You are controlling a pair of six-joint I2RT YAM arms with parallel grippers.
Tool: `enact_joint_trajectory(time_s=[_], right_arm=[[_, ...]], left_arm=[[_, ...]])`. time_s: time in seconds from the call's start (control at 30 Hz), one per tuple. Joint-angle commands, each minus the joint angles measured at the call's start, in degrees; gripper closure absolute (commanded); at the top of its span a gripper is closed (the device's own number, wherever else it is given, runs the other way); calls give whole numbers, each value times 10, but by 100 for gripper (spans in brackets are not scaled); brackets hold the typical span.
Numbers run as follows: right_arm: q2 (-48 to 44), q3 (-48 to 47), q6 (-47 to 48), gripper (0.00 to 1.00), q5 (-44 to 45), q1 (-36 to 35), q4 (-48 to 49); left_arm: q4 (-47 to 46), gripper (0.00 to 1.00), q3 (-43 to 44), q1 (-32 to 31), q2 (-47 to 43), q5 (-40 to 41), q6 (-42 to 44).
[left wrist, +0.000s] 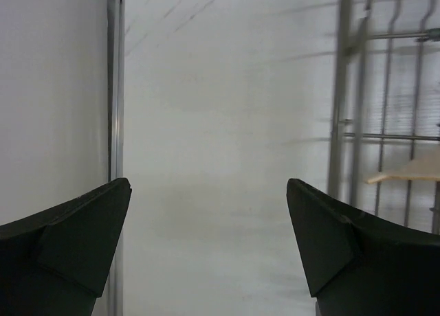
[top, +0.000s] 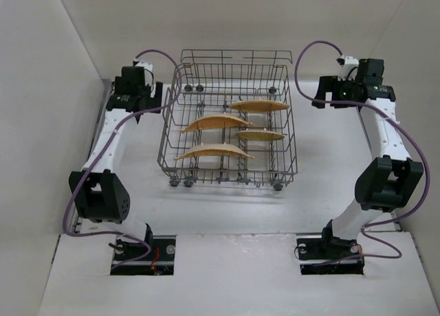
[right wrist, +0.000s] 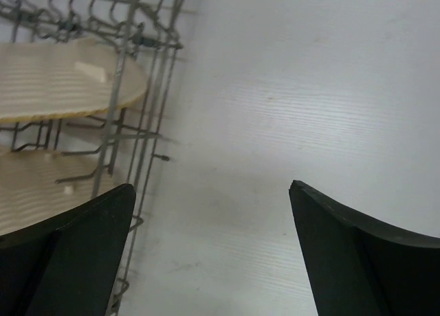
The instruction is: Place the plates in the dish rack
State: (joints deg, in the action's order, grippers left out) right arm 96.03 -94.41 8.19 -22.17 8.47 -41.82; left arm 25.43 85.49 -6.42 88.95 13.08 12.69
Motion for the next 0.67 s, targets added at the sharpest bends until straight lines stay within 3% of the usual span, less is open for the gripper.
enact_joint_trajectory(time_s=[0.0,0.2,0.63], right_arm=[[2,-23,-26,0,79,19,37],[17,15,-26,0,144,29,58],[14,51,-55,0,144,37,88]], left_arm=[[40,0,39,49,16,-31,-94],[38,0,10,91,35,-50,-120],[44,0,-20,116,54,-68,-122]])
